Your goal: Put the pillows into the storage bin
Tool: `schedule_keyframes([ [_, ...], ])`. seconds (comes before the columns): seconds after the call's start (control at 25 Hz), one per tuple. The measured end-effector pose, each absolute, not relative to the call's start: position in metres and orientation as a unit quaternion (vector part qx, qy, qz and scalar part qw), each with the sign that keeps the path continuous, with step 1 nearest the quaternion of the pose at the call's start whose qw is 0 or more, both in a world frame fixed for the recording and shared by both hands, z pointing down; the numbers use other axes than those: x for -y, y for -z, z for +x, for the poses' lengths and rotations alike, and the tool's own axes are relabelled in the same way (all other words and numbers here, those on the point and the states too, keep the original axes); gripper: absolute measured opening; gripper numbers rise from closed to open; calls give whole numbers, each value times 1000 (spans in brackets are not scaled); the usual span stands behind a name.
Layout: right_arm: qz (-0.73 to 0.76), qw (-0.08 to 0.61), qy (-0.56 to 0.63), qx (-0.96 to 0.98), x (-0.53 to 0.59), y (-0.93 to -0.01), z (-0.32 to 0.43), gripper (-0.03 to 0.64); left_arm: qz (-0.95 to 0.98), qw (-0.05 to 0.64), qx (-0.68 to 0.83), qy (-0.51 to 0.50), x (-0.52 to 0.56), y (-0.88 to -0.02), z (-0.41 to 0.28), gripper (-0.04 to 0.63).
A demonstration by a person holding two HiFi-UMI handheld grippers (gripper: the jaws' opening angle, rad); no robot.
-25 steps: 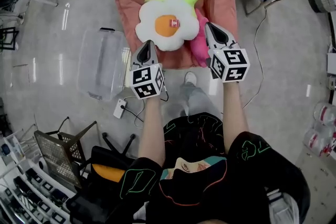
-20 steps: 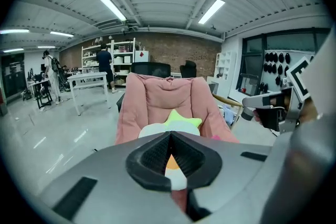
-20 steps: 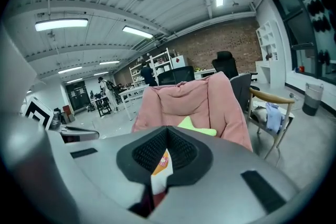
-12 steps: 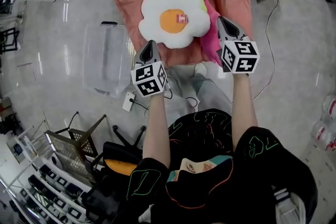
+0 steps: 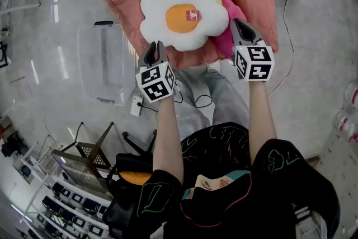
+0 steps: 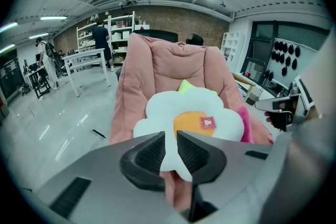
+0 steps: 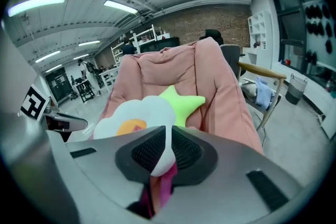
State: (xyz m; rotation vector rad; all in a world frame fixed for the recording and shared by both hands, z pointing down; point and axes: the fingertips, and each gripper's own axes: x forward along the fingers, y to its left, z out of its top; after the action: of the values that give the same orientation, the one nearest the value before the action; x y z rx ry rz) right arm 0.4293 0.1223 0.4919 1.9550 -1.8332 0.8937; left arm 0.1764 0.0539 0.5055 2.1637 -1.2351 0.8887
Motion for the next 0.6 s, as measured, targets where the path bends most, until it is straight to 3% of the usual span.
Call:
schedule_keyframes([
  [0.36,650,214,-373,627,-105,-561,402,224,756,291,462,-360,-24,-570,156,232],
  [0.6,651,248,-398,597,-105,-594,386,253,748,317,449,-372,-21,-599,146,258],
])
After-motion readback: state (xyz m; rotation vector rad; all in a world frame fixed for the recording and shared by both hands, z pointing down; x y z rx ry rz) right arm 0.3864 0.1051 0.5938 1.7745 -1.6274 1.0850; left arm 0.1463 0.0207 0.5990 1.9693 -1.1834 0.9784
